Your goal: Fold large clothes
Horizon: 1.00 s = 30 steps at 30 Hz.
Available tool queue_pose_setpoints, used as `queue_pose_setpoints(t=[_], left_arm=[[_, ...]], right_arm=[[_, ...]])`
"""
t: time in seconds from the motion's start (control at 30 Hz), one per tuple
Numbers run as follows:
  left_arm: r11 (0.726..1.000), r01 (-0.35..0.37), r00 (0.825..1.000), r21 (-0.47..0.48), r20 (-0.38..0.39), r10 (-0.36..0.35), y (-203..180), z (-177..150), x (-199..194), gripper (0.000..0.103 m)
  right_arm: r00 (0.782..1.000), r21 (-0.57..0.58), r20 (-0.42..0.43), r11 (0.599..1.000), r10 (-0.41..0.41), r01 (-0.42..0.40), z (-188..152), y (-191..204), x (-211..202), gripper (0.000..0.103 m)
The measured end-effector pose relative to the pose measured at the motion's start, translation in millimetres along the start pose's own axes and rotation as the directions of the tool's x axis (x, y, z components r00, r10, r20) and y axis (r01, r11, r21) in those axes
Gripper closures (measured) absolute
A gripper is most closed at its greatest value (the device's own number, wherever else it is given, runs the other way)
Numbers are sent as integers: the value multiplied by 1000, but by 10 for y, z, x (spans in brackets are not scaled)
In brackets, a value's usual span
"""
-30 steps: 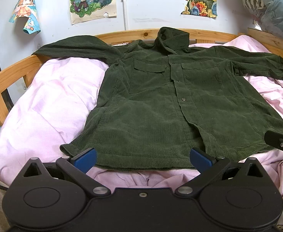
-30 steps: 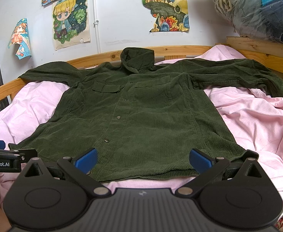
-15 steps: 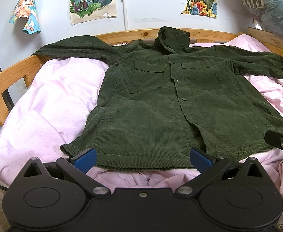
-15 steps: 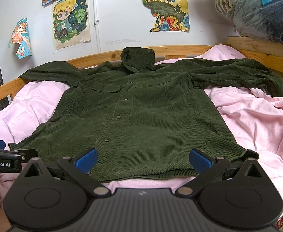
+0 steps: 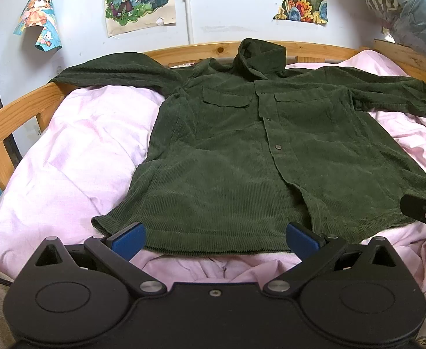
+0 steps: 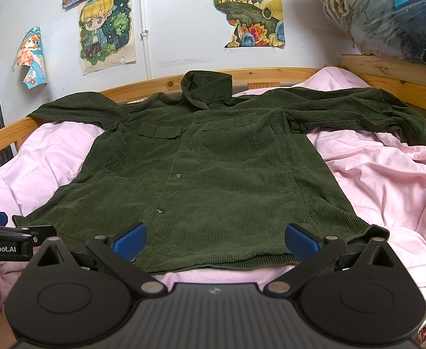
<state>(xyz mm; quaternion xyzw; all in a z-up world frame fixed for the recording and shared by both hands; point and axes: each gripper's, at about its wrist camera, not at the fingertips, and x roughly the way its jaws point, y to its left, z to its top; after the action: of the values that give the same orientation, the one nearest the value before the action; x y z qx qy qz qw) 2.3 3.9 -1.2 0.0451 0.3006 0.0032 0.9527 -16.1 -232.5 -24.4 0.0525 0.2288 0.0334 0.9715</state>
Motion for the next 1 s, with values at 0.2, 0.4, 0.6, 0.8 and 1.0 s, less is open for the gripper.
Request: queue_pose_setpoints(t=[0.2, 0.4, 0.6, 0.8, 1.0], left_arm=[[1000, -2, 1000, 2, 0, 2, -11, -7, -9, 1], [1000, -8, 1000, 3, -9, 8, -28, -11, 10, 1], [1000, -16, 999, -14, -52, 15, -20, -16, 88, 1], [999, -44, 996, 11, -83, 44, -53, 84, 167, 1], [992, -121, 986, 26, -110, 123, 1, 506, 278, 1]], right_arm=[[1000, -1, -2, 1000, -1, 1, -3, 10, 14, 0], [1000, -7, -16, 1000, -9, 9, -20, 37, 56, 0], [998, -25, -41, 998, -55, 54, -1, 99, 79, 0], [979, 17, -133, 988, -151, 155, 329, 200, 71, 0], [965, -18, -105, 971, -240, 240, 783, 275, 32, 0]])
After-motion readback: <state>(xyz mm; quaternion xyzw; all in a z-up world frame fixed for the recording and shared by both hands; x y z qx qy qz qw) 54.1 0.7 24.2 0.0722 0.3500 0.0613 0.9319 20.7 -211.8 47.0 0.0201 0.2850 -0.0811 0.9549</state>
